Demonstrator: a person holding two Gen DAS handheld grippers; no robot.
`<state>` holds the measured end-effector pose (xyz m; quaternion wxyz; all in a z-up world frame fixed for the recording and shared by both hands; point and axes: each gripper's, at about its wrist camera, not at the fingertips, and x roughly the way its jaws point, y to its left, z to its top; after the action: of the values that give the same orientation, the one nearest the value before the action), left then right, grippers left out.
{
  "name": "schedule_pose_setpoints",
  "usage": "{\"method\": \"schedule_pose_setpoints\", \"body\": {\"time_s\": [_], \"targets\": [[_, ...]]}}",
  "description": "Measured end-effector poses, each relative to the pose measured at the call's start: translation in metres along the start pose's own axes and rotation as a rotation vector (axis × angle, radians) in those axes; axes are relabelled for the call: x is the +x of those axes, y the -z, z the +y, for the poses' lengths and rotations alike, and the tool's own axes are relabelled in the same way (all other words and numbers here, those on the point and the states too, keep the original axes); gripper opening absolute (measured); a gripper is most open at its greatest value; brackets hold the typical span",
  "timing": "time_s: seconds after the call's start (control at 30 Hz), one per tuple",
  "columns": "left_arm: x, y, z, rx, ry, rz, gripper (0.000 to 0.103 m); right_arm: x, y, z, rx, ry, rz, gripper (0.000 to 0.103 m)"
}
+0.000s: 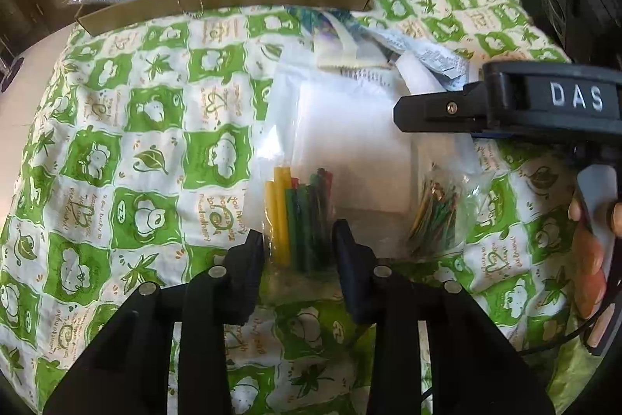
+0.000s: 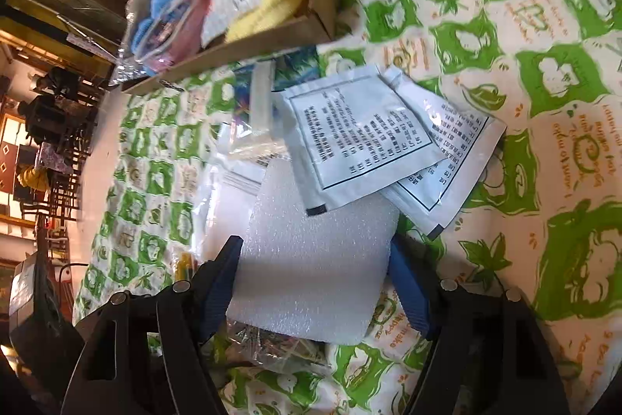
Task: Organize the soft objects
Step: 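Grasp the clear bag of yellow and green sticks with left gripper while right gripper grasps foam sheet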
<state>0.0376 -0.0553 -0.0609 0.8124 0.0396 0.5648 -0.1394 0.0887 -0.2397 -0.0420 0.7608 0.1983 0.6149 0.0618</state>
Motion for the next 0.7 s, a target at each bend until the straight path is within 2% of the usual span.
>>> {"method": "schedule_pose_setpoints", "body": {"time_s": [0.23, 0.33, 0.5, 0.67, 0.7], "targets": [[-0.025, -0.002, 0.022, -0.069, 0.054, -0.08, 0.032, -0.021, 0.01, 0.016, -0.074, -0.03, -0.061, 0.073], [-0.02, 0.0, 0.025, -0.09, 0.054, -0.063, 0.032, -0.027, 0.011, 0.015, -0.072, -0.031, -0.075, 0.073], [-0.001, 0.004, 0.015, -0.065, 0.016, 0.017, 0.032, -0.031, 0.013, 0.014, -0.067, -0.03, -0.083, 0.073], [0.001, 0.005, 0.013, -0.061, -0.009, 0.014, 0.032, -0.034, 0.014, 0.015, -0.068, -0.029, -0.085, 0.073], [-0.001, 0.006, 0.012, -0.058, -0.01, 0.001, 0.022, -0.034, 0.014, 0.015, -0.07, -0.029, -0.086, 0.073]]}}
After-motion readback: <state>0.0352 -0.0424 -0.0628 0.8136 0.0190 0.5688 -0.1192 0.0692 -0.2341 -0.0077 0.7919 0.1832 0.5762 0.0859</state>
